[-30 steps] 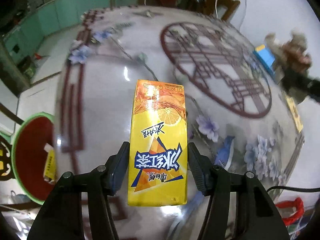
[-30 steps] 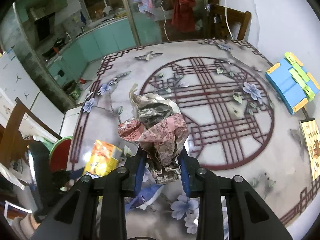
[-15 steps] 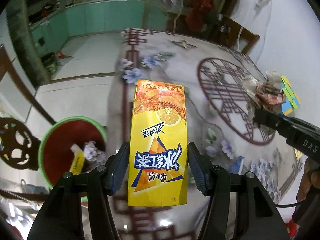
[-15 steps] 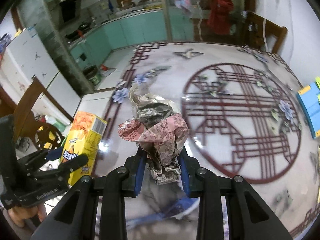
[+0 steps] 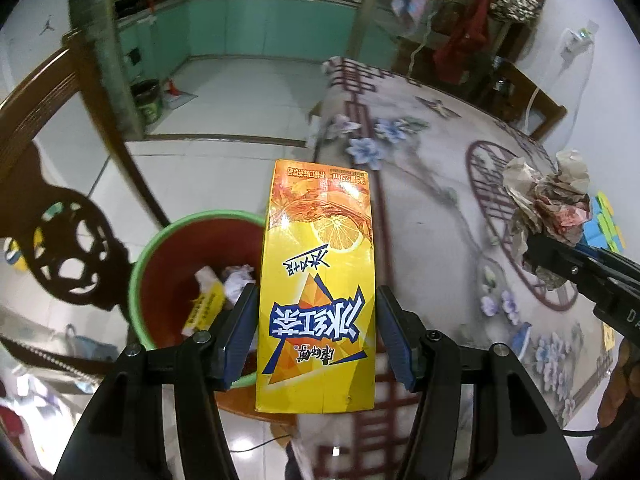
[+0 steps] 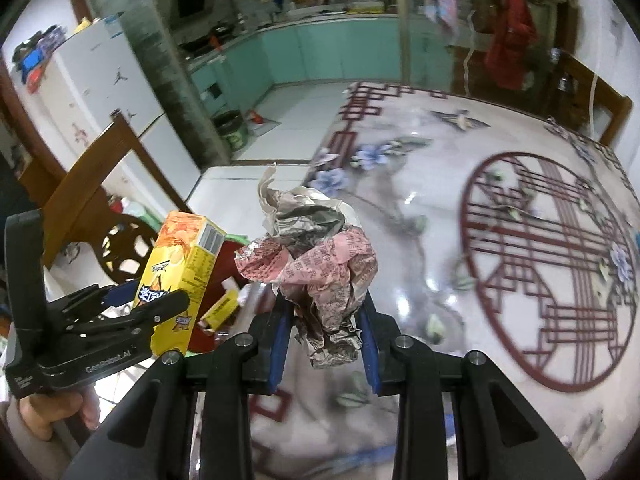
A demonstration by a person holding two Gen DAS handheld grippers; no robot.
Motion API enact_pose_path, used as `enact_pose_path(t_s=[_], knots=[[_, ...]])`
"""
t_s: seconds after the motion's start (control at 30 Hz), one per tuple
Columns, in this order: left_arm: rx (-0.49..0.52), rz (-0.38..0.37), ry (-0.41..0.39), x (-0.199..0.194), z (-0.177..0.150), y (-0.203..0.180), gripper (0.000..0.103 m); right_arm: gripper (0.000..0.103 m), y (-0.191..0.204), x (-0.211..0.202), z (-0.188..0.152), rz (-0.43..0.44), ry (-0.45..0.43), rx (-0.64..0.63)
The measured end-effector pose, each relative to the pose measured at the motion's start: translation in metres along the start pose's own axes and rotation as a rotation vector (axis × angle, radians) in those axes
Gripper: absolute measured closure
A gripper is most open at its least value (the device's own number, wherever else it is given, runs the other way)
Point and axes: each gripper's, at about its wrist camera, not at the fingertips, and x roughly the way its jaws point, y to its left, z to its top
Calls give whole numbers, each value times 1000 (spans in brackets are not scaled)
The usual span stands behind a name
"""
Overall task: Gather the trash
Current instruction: 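Carry both items over the red bucket and open both grippers to drop them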
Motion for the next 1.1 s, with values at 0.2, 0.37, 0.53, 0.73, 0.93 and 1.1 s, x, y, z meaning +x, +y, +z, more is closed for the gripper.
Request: enact_pose_path(t_s=[0.2,0.37,0.53,0.73,0.93,1.1], knots=[[-53,46,3,1,-1,36,46,74,35,16,6,40,18,-55],[-88,99,17,11,1,68,46,74,66,40,16,89,44,-98],[-127,149,51,26,3,101,46,74,96,75,22,146,102,-139],[-151,171,66,36,3,120,45,74,117,106,21,170,153,-156],[-182,154,38,34,12,126,19,52,125,114,23,172,145,-172],[-204,127,2,29,20,122,15,43,128,105,28,143,110,-203]])
